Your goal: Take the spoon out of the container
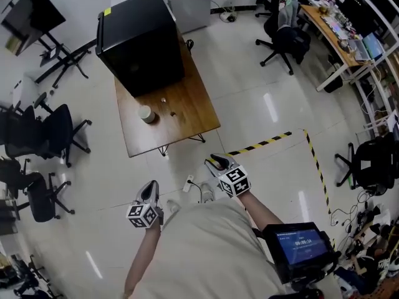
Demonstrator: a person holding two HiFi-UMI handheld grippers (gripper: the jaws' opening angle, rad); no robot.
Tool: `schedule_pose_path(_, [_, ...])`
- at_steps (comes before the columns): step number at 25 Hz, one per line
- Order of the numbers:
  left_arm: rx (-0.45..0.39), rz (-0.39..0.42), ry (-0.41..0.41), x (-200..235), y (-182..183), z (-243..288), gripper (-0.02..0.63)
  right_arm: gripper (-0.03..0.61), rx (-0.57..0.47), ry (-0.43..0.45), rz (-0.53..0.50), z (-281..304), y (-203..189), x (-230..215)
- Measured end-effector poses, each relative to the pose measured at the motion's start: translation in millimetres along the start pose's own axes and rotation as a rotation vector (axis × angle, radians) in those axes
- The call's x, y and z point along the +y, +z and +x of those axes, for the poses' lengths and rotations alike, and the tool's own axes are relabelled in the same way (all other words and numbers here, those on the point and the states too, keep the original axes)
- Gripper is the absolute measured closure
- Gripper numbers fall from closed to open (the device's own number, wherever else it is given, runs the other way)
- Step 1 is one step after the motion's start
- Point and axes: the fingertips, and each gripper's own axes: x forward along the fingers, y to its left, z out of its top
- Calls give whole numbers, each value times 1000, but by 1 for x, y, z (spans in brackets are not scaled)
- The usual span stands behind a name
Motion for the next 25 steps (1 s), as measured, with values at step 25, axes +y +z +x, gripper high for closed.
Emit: schedule_pose_path(25, [-46,33,34,-45,-1,21,612,578,-49,29,-69,-32,17,-21])
